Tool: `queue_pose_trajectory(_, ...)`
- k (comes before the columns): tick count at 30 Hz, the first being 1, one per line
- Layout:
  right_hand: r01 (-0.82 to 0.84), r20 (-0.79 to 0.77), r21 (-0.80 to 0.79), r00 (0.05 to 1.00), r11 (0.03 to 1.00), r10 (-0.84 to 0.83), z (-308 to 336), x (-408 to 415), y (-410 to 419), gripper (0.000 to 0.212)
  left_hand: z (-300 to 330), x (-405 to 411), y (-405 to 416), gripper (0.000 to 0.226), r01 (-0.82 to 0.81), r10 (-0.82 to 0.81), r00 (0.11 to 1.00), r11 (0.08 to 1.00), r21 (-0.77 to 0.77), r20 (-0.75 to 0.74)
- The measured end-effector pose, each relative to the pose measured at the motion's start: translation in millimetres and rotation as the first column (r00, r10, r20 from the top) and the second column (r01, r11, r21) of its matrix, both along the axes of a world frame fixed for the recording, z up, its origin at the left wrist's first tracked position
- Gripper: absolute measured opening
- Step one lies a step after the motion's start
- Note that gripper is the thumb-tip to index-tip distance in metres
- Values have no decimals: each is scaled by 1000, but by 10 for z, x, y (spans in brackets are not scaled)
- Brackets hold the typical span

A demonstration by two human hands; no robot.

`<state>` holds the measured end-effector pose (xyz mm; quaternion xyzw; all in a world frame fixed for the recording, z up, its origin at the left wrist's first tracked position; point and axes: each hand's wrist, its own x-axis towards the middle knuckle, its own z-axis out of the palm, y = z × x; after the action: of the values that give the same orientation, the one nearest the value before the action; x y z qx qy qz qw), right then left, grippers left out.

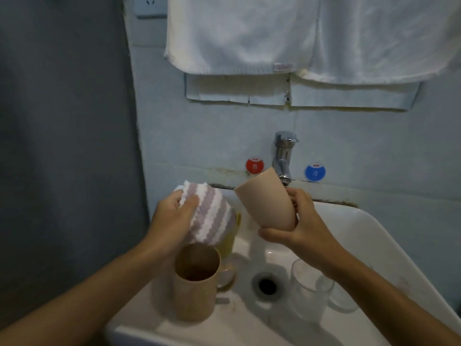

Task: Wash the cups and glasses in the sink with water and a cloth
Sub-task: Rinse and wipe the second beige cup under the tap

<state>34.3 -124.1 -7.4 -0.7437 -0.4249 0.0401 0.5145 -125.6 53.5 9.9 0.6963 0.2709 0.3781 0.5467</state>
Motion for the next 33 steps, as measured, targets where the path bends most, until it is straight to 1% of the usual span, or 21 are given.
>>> queue_pose_trajectory(3,6,7,6,1000,1000,-6,0,-19,13,88,67,-229,220,20,-24,27,999,997,76,-36)
queue_pose_trajectory(4,9,12,7,1000,1000,-9,-1,-25,18,88,66,-294,292,21,-23,30,997,995,94,-70)
queue_pose_trajectory(7,13,21,-2,1000,1000,-13,-2,-41,26,87,-24,-413,434,24,-14,30,980,996,84,-197)
queue_pose_trajectory(9,16,26,-1,1000,1000,-16,4,-54,29,86,-144,-430,525,28,-35,66,965,992,124,-255)
queue_pose_trajectory(11,25,25,4,999,1000,-25,13,-65,30,86,-219,-443,623,28,-90,156,949,967,240,-273)
queue_pose_trajectory(13,31,17,5,999,999,-31,13,-66,30,85,-266,-454,741,22,-133,280,909,898,420,-309)
queue_pose_trajectory(15,36,13,-1,999,999,-36,3,-59,33,84,-315,-473,828,20,-100,374,834,826,555,-405)
queue_pose_trajectory(16,38,13,-5,999,999,-38,-2,-59,35,84,-333,-488,843,21,-78,403,792,812,578,-459)
queue_pose_trajectory(18,42,19,-16,999,999,-42,-7,-74,40,83,-356,-510,873,30,-75,438,725,818,571,-532)
queue_pose_trajectory(19,41,21,-24,999,999,-41,-11,-85,42,83,-380,-513,913,35,-82,423,718,840,537,-553)
queue_pose_trajectory(22,31,21,-44,999,999,-30,-18,-103,59,83,-447,-521,1022,54,-92,317,743,921,380,-589)
queue_pose_trajectory(23,26,18,-51,1000,998,-25,-21,-108,66,83,-481,-524,1057,58,-87,295,751,931,354,-591)
queue_pose_trajectory(24,22,13,-58,1000,998,-21,-23,-114,70,84,-506,-533,1069,55,-95,293,760,933,346,-580)
queue_pose_trajectory(26,13,-3,-62,1000,998,-13,-25,-129,72,84,-523,-553,1036,41,-158,341,784,917,366,-518)
queue_pose_trajectory(28,4,-20,-65,1000,998,-5,-18,-145,68,84,-508,-566,969,26,-206,405,806,876,436,-432)
queue_pose_trajectory(29,-2,-28,-70,1000,998,0,-16,-148,66,84,-497,-563,940,22,-206,422,816,851,482,-396)
queue_pose_trajectory(32,-21,-39,-79,999,997,18,-13,-153,65,82,-434,-564,782,20,-186,443,837,782,595,-321)
queue_pose_trajectory(33,-25,-41,-80,999,996,22,-11,-156,61,81,-414,-551,715,18,-186,440,855,754,630,-275)
